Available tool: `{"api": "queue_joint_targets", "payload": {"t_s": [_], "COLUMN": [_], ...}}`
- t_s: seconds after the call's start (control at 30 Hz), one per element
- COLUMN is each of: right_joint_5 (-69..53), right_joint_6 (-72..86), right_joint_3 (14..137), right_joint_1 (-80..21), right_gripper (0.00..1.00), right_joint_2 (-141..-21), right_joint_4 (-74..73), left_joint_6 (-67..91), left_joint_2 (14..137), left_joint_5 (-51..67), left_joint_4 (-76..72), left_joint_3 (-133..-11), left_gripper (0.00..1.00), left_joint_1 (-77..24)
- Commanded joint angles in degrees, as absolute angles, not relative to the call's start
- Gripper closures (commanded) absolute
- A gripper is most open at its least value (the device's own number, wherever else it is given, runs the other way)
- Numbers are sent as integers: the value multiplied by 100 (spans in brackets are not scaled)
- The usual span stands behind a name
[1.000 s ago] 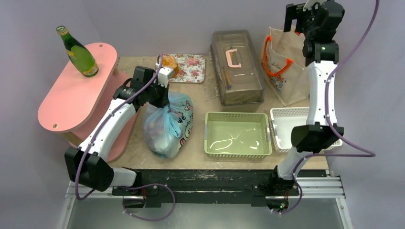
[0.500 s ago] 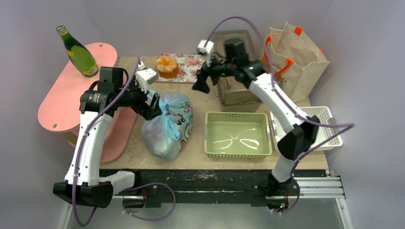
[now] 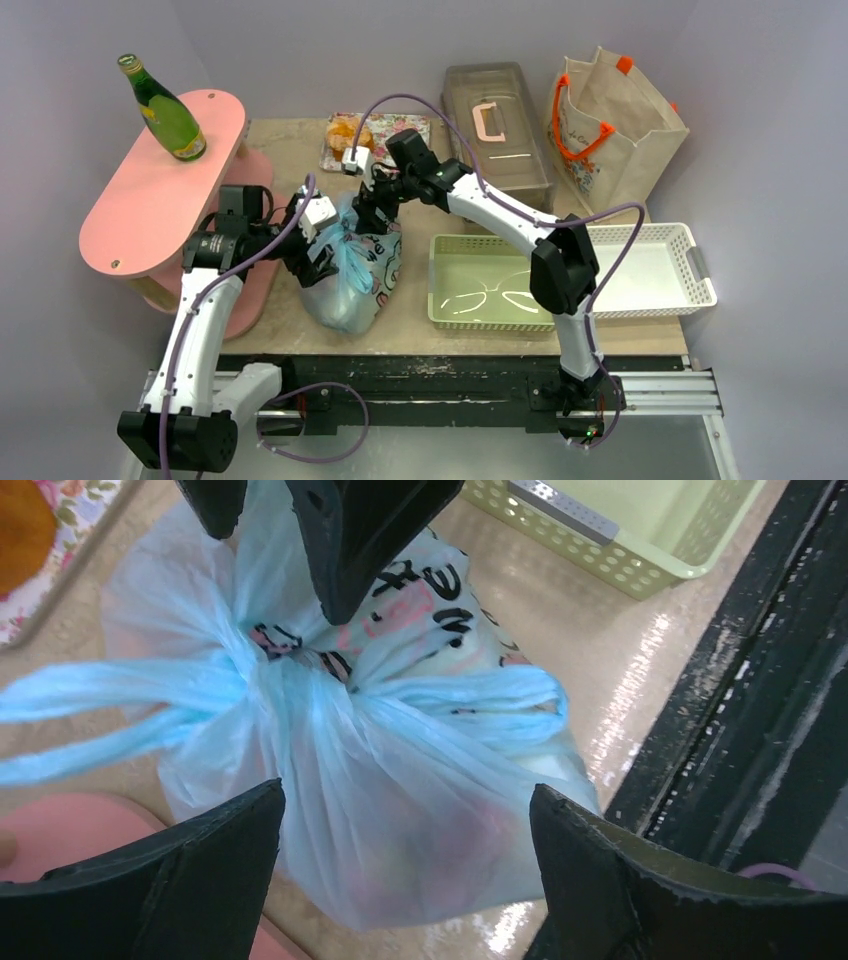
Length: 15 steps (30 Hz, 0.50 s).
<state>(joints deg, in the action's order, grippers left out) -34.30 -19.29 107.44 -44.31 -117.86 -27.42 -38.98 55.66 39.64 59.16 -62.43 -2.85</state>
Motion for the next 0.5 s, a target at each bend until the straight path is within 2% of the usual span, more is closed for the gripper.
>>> {"api": "queue_joint_targets", "payload": {"t_s": [0.0, 0.07, 0.13, 0.2, 0.27, 0.3, 0.33, 0.37, 0.47], "right_joint_5": [-3122, -3083, -3017, -2905, -2778, -2652, -2507, -2384, -2115], "right_joint_6": [-1955, -1986, -1986, -1978, -1976, -1996, -2010, -2023, -2064], "right_joint_3": [10667, 10573, 10392, 10088, 9819, 9738, 9648, 9574, 9229], "right_joint_1": [-4395, -4390, -4393, -4379, -4341, -4309, -4262, -4180, -3817], "right_gripper": [47, 76, 98, 100, 100, 100, 100, 100, 100], "right_joint_2": [-11612, -11533, -11364, -11113, -10942, -10886, -10834, -10792, -10619], "right_joint_4": [-1915, -1913, -1815, -1623, -1492, -1478, -1500, -1536, -1645], "left_joint_6": [-4525, -4550, -4553, -4608, -4620, -4606, -4564, -4450, -4653], "left_joint_2": [5847, 5993, 6217, 6483, 6651, 6665, 6644, 6565, 6013], "left_joint_5": [4198, 4066, 3736, 3363, 3066, 2946, 2869, 2802, 3461], "left_joint_4": [4832, 4392, 3989, 3812, 3861, 3978, 4176, 4387, 5286], "left_joint_3": [-6103, -5974, -5905, -5944, -6038, -6102, -6217, -6336, -6552], "left_gripper": [13, 18, 22, 28, 43, 59, 91, 100, 100], "left_joint_1": [-239, -267, -350, -460, -498, -501, -494, -474, -108]}}
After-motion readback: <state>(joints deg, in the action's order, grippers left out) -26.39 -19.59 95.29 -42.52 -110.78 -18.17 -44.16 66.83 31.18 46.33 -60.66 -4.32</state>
